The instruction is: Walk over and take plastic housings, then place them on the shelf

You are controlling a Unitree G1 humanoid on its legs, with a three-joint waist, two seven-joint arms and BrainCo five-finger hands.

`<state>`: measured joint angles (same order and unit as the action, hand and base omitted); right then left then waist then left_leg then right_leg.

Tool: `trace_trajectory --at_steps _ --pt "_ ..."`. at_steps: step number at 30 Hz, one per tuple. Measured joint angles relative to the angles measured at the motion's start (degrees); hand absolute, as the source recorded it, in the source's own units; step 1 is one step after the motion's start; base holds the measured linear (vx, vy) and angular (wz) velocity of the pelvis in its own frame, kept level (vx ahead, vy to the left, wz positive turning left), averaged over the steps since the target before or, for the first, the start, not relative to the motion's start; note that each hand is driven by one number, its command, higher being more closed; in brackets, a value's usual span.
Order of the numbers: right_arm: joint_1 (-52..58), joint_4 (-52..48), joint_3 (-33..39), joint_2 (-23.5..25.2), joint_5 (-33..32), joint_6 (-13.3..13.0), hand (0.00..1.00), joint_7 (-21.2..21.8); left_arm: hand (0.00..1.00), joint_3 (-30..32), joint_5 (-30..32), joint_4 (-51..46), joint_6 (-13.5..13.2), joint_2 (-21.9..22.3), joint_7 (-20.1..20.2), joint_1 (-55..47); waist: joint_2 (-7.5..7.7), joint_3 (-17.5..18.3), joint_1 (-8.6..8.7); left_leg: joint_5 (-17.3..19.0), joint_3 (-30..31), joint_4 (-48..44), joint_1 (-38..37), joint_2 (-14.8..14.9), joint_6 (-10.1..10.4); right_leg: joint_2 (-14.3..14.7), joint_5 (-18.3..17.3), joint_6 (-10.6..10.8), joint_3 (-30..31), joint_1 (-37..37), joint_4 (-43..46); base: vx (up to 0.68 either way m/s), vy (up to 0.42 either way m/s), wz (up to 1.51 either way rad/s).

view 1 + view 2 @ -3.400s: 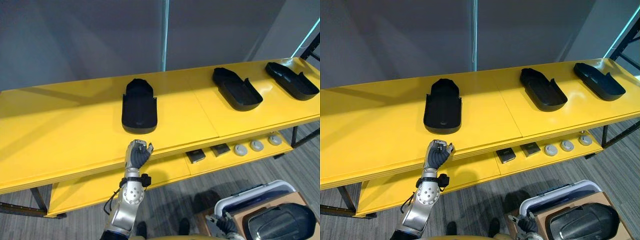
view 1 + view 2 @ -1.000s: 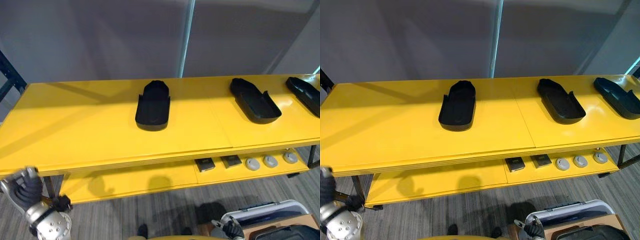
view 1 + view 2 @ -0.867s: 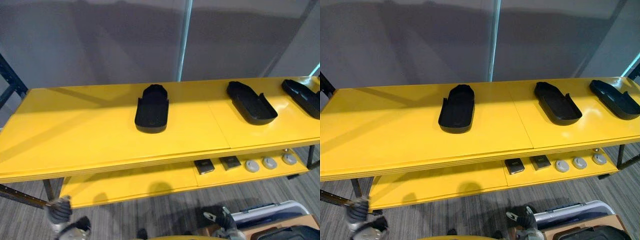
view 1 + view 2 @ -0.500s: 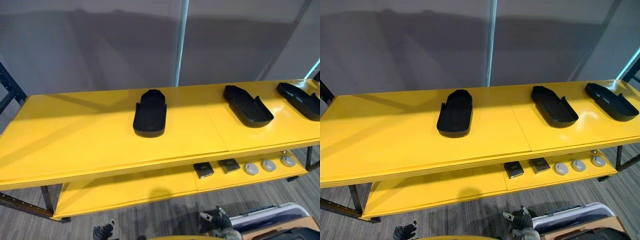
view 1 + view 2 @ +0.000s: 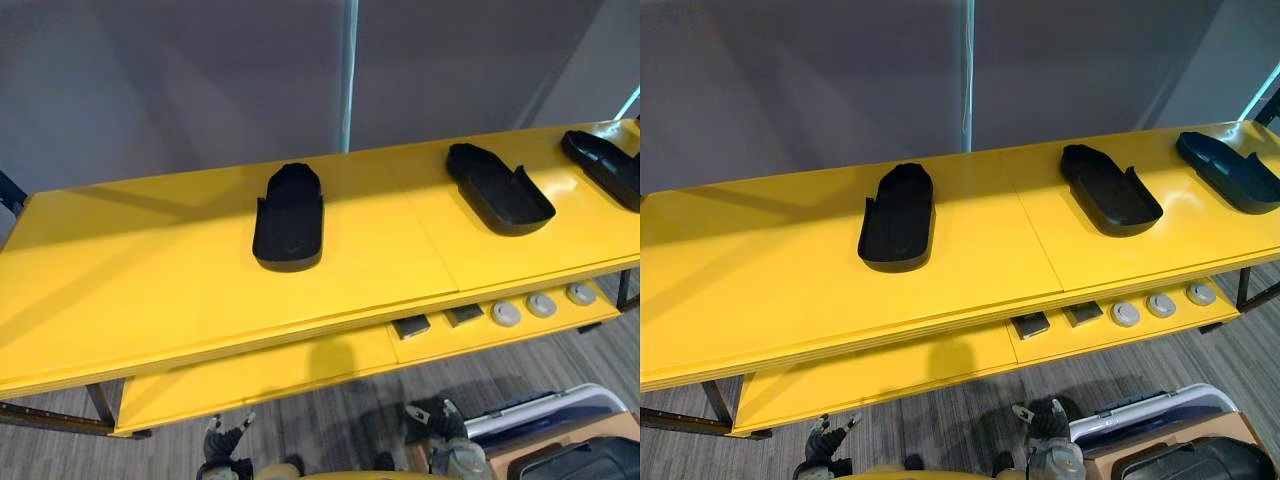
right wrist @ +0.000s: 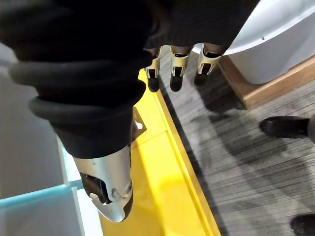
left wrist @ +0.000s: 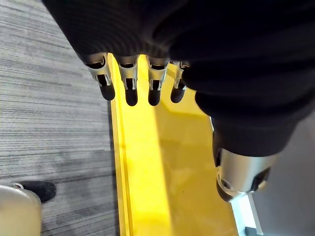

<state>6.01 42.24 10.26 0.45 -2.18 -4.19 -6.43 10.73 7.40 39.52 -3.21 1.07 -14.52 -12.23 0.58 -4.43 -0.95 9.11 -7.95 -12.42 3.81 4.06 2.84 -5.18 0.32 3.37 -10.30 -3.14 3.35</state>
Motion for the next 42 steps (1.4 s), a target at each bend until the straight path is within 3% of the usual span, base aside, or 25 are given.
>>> trace_trajectory --at_steps 4,5,6,8,9,10,12,13,16,19,20,22,23,25,27,28,29,34,38,42 --pt "-0.88 -5.84 -2.28 0.34 0.03 -0.4 0.0 -0.19 0.0 -0.71 0.16 -1.27 -0.53 0.39 -0.54 0.67 0.06 -1.17 0.02 6.07 -9.27 -8.95 3.13 3.27 -1.4 1.33 0.4 0.94 8.35 -5.76 2.44 -0.13 0.084 -1.21" --pt "-1.0 -6.1 -2.43 0.47 0.04 -0.38 0.0 -0.21 0.0 -0.86 0.16 -1.28 -0.5 0.43 -0.54 0.78 0.3 -1.19 0.07 6.4 -10.96 -9.32 3.16 3.41 -1.45 1.01 0.1 0.37 7.0 -6.49 2.59 -0.21 0.134 -1.43" --pt "-0.98 -6.7 -2.47 0.57 0.05 -0.38 0.0 -0.33 0.0 -1.27 0.17 -1.44 -0.49 0.64 -0.52 1.11 -0.04 -1.4 0.14 7.02 -13.63 -9.57 3.25 3.99 -2.03 -0.04 -0.51 -0.65 3.88 -7.61 3.49 -0.16 0.138 -1.51" --pt "-1.65 -7.28 -4.67 0.26 0.11 -0.39 0.0 -0.99 0.0 -1.12 0.16 -2.59 -0.43 0.94 -0.54 1.66 0.29 -1.98 0.11 7.41 -22.49 -9.11 2.42 5.13 -3.68 -5.49 -3.69 -3.16 -9.22 -12.69 17.38 -0.18 0.138 -1.68" --pt "-1.7 -7.19 -4.93 0.36 0.14 -0.39 0.0 -0.98 0.0 -1.12 0.14 -2.59 -0.4 0.91 -0.55 1.79 0.41 -2.21 -0.04 7.46 -24.44 -8.45 1.27 5.16 -3.69 -6.39 -5.32 -4.11 -12.02 -12.71 21.21 -0.07 0.094 -1.68" --pt "-2.06 -6.87 -6.16 0.2 0.55 -0.42 0.0 -1.02 0.0 -1.26 0.14 -2.64 -0.39 0.79 -0.57 1.69 0.18 -2.21 0.01 7.79 -28.98 -7.45 -1.33 5.67 -2.74 -6.87 -9.21 -6.06 -17.07 -11.02 26.0 0.03 0.056 -1.68" --pt "-3.11 -6.38 -7.74 0.19 0.78 -0.87 0.0 -1.02 0.0 -1.07 0.13 -2.5 -0.39 -0.09 -0.56 1.64 0.46 -2.21 0.12 7.89 -31.95 -8.16 -1.52 5.9 -1.79 -5.56 -11.64 -5.19 -19.05 -8.69 22.65 0.06 0.0 -1.51" --pt "-5.27 -4.3 -8.97 -0.52 0.87 -1.1 0.0 -0.93 0.0 -1.08 0.1 -0.95 -0.3 -1.16 -0.53 2.99 0.4 -2.88 0.39 7.94 -30.65 -9.77 -1.09 6.33 -1.46 -3.05 -10.54 -4.14 -17.37 -8.35 18.28 0.06 -0.068 -1.09" --pt "-6.17 -2.07 -9.64 -1.94 1.09 -1.11 0.0 -1.03 0.0 -1.24 0.13 0.1 -0.25 -1.17 -0.51 3.87 -2.28 -4.27 0.31 7.89 -24.66 -15.23 0.59 9.63 -1.21 1.92 -7.73 -4.89 -12.65 -6.44 11.46 0.08 -0.104 -1.07" --pt "-5.56 -2.0 -11.57 -3.14 1.1 -1.14 0.0 -1.0 0.0 -1.57 0.18 1.5 0.26 -1.15 -0.47 4.39 -3.93 -5.3 -0.04 7.32 -19.72 -28.43 3.02 14.9 -1.26 6.44 -6.71 -6.08 -8.74 -2.9 7.96 0.1 -0.082 -0.79" --pt "-5.59 -2.0 -11.76 -3.04 1.1 -1.17 0.0 -1.05 0.0 -1.73 0.18 1.58 0.27 -1.08 -0.43 4.26 -4.15 -5.46 0.05 6.3 -18.14 -31.34 3.93 15.37 -1.59 7.03 -6.5 -6.35 -7.89 -2.1 7.35 0.2 -0.04 -0.77" --pt "-5.95 -1.37 -12.08 -2.98 1.12 -1.49 0.0 -1.1 0.0 -1.79 0.18 1.96 0.27 -0.17 -0.42 4.3 -3.35 -6.05 -0.15 7.67 -7.56 -29.82 6.96 10.61 0.28 6.68 -5.02 -6.39 -3.82 -0.34 5.05 0.2 0.01 -0.81" --pt "-6.21 -0.75 -12.08 -2.97 1.13 -1.69 0.0 -1.1 0.0 -1.86 0.17 1.96 0.27 -0.1 -0.43 4.35 -3.19 -6.14 -0.26 7.94 -5.57 -27.99 7.3 9.24 0.72 6.53 -4.49 -6.28 -2.8 -0.02 4.21 0.18 0.056 -0.89" --pt "-6.41 -0.25 -11.94 -2.83 1.28 -1.71 0.0 -1.13 0.0 -3.56 0.18 2.02 0.23 -0.07 -0.48 4.89 -2.97 -6.44 -0.22 7.74 2.39 -18.98 8.89 3.48 1.26 5.14 -3.65 -5.64 0.89 0.38 3.28 0.17 0.139 -0.76" --pt "-6.41 -0.19 -11.53 -2.66 1.29 -1.7 0.0 -1.15 0.0 -4.15 0.17 2.14 0.22 0.11 -0.47 5.0 -3.04 -6.44 -0.23 6.73 6.92 -12.48 8.58 1.08 2.83 4.44 -3.28 -5.05 2.37 0.76 3.04 0.13 0.196 -0.64" --pt "-6.24 0.47 -11.28 -2.61 1.67 -1.8 0.0 -1.3 0.0 -4.3 0.16 2.87 0.09 0.05 -0.48 5.27 -3.32 -6.3 -0.25 0.18 8.72 -6.09 6.27 -0.22 0.39 4.38 -2.31 -3.07 4.29 2.39 1.02 0.13 0.234 -0.66" --pt "-6.01 0.5 -11.19 -2.15 1.96 -1.93 0.0 -1.47 0.0 -4.54 0.16 4.0 0.11 -0.25 -0.47 6.09 -2.53 -6.32 0.1 0.13 7.4 -5.49 5.36 -1.12 0.18 3.63 -1.79 -2.01 4.93 3.14 -0.35 0.13 0.22 -0.53" --pt "-4.5 0.18 -10.75 -2.02 2.67 -2.05 0.0 -2.24 0.0 -6.15 0.22 5.92 0.14 -1.65 -0.46 6.65 -1.46 -5.91 -0.03 0.08 3.82 -3.13 2.54 -3.45 -1.15 0.86 -0.6 0.31 8.04 3.91 -2.27 0.05 0.186 -0.28" --pt "-3.97 0.15 -10.6 -1.53 2.54 -2.11 0.0 -2.29 0.0 -6.16 0.24 7.52 0.22 -1.93 -0.46 5.87 -0.48 -5.33 0.01 -0.78 1.31 0.17 0.66 -4.22 -2.63 0.15 -0.1 1.26 10.71 3.41 -3.44 -0.01 0.061 -0.4" --pt "-2.17 -0.63 -7.31 -1.45 1.94 -1.9 0.0 -3.16 0.0 -6.13 0.25 8.31 0.24 -1.89 -0.45 5.79 -0.34 -5.22 0.17 -0.84 -0.96 0.93 -0.22 -4.13 -2.83 0.23 0.4 1.89 13.76 2.77 -3.58 -0.02 0.017 -0.35"
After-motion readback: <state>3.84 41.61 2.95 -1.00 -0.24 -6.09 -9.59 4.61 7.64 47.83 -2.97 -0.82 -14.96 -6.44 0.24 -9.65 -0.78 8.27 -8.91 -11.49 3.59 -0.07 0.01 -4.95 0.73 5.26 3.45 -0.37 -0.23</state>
